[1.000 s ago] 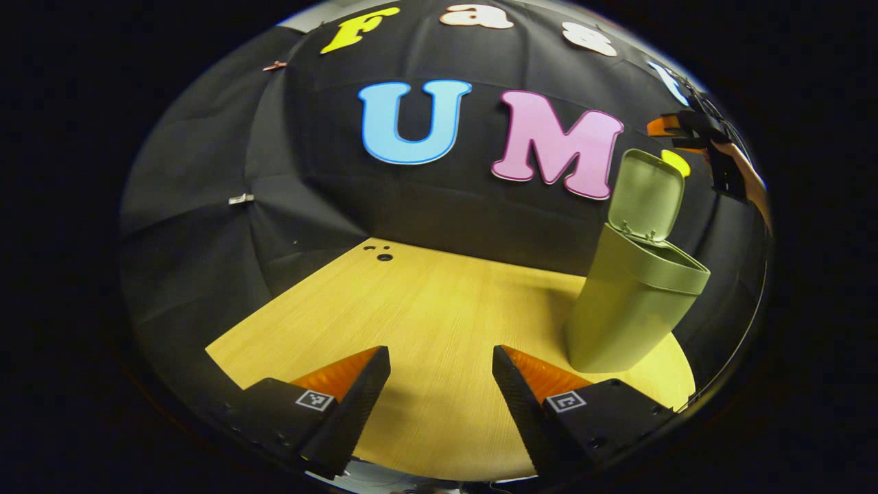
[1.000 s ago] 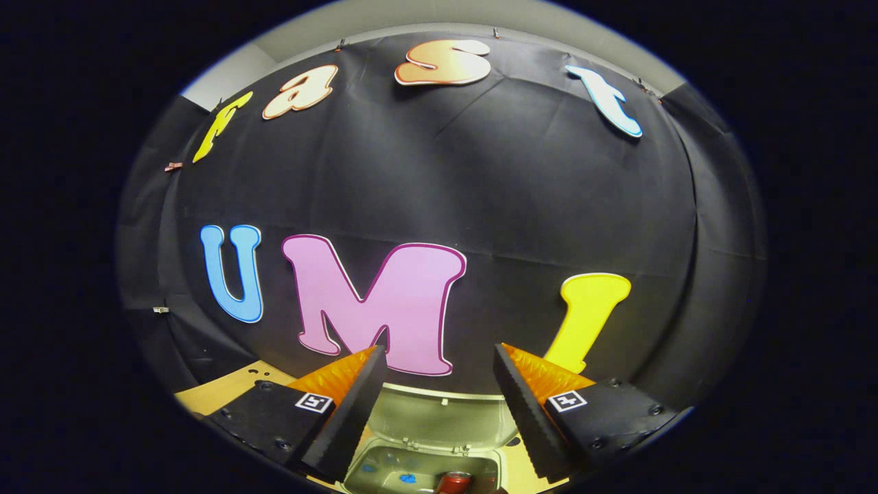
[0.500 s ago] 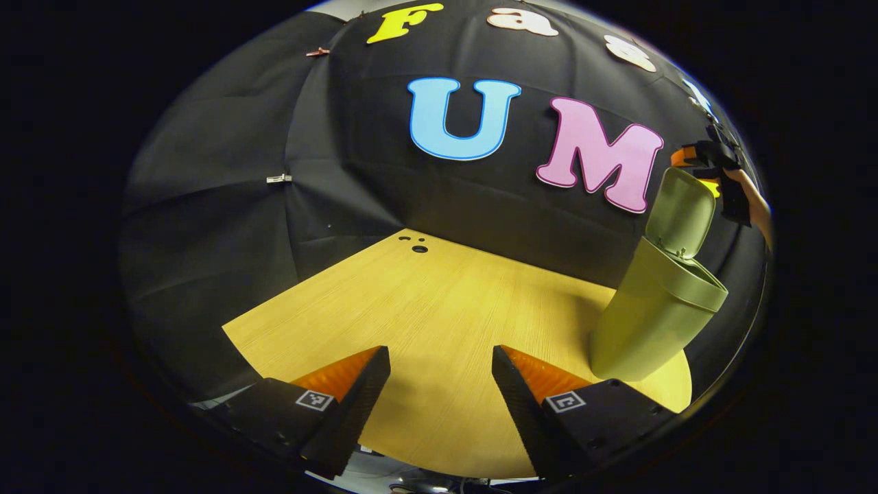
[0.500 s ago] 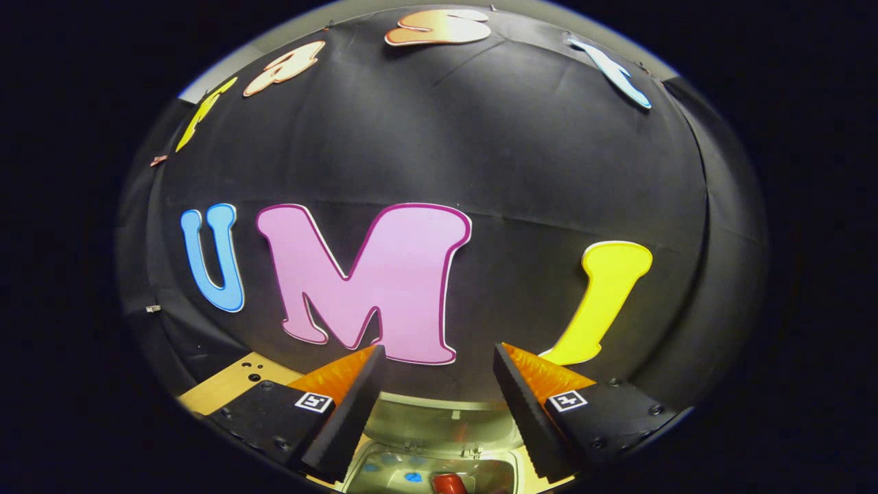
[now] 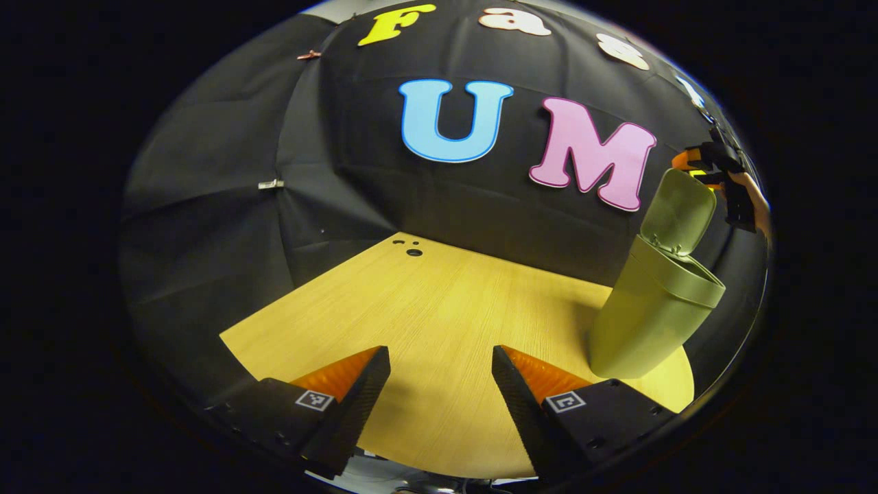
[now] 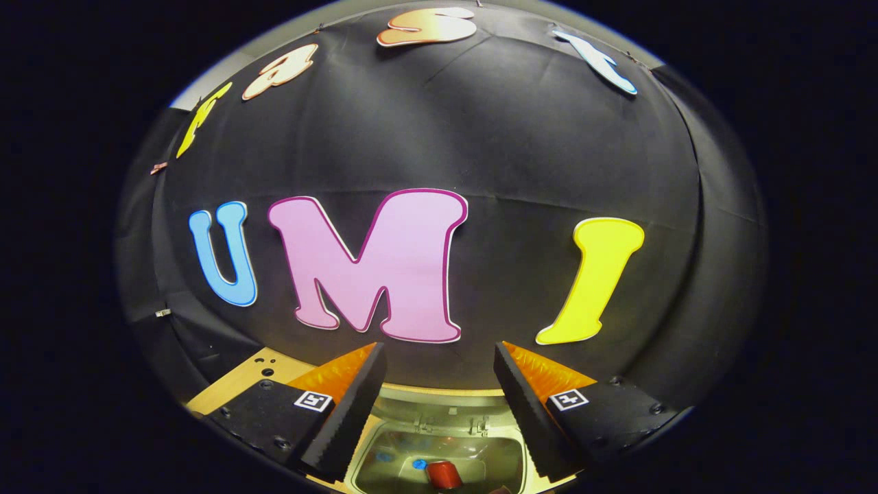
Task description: Press the lid of the desktop garbage bin to open it, pick up the crumpled paper on the desktop and throw it into the bin, then pick up the pop can on the desktop and drop it into the bin, and finally close the garbage bin lid.
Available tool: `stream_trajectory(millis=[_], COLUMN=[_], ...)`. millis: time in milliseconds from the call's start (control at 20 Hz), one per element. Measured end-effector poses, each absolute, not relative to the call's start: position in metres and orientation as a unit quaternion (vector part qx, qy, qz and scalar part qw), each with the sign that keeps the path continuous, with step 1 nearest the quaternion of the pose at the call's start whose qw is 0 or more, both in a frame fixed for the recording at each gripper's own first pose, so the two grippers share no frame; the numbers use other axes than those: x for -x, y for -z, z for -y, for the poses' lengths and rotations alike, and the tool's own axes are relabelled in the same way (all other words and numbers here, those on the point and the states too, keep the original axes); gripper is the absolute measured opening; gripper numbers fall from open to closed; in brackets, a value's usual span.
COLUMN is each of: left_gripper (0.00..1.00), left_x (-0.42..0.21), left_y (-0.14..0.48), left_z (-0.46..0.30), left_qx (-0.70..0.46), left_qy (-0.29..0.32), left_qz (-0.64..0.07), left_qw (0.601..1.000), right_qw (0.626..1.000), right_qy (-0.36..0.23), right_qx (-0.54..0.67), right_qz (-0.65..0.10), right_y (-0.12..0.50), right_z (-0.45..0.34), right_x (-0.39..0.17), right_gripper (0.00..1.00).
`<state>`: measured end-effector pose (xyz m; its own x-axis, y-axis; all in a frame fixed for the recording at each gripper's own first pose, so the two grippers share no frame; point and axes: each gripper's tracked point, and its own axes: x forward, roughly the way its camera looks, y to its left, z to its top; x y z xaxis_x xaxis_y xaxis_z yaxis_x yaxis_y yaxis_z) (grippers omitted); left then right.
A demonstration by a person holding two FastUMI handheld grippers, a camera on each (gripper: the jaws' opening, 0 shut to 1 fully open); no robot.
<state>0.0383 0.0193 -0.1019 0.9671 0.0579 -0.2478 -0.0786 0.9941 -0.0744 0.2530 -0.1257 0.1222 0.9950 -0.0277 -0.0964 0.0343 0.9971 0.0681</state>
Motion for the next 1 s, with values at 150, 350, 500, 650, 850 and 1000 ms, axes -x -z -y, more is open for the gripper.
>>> stream_trajectory(millis=[150, 350, 500, 650, 850, 1000], left_gripper=[0.96, 0.96, 0.96, 0.96, 0.96, 0.96], left_x=[-0.039, -0.038, -0.036, -0.035, -0.033, -0.033], left_y=[0.104, 0.11, 0.115, 0.12, 0.121, 0.122], left_z=[-0.008, 0.003, 0.01, 0.018, 0.029, 0.037], left_qx=[0.036, 0.036, 0.027, 0.018, 0.009, 0.002], left_qy=[-0.011, 0.011, 0.025, 0.035, 0.044, 0.046], left_qz=[-0.126, -0.133, -0.14, -0.146, -0.149, -0.153], left_qw=[0.991, 0.99, 0.99, 0.989, 0.988, 0.987], right_qw=[0.997, 0.996, 0.994, 0.991, 0.986, 0.984], right_qy=[0.012, 0.006, 0.008, 0.01, 0.007, 0.004], right_qx=[-0.04, -0.056, -0.052, -0.061, -0.078, -0.066], right_qz=[-0.058, -0.072, -0.092, -0.119, -0.146, -0.163], right_y=[-0.104, -0.069, -0.044, -0.015, 0.017, 0.038], right_z=[0.12, 0.114, 0.115, 0.114, 0.112, 0.111], right_x=[-0.225, -0.191, -0.173, -0.161, -0.151, -0.146], right_gripper=[0.98, 0.98, 0.98, 0.99, 0.98, 0.97])
